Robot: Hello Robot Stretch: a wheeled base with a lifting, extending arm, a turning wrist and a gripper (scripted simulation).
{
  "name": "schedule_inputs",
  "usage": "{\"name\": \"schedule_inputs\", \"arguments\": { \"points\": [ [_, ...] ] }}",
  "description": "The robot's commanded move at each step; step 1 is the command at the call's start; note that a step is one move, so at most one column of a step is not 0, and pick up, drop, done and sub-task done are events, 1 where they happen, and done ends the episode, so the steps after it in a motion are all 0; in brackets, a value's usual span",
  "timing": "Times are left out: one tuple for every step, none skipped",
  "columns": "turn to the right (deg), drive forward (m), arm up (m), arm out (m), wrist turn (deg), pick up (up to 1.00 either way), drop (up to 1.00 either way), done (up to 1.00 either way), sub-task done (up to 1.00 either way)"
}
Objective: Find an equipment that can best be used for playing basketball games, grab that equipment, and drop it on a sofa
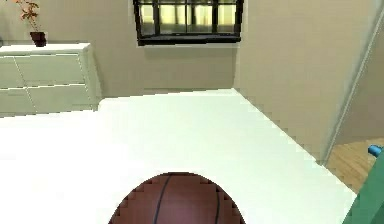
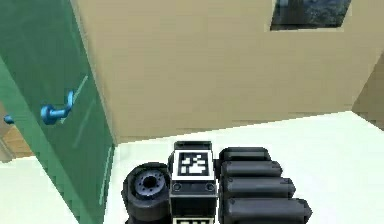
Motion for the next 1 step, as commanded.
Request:
{"name": "schedule_inputs", "arguments": {
  "points": [
    [-3.0,0.00,0.00,0.00,0.0,0.00,0.00,0.00,0.00]
  ]
}}
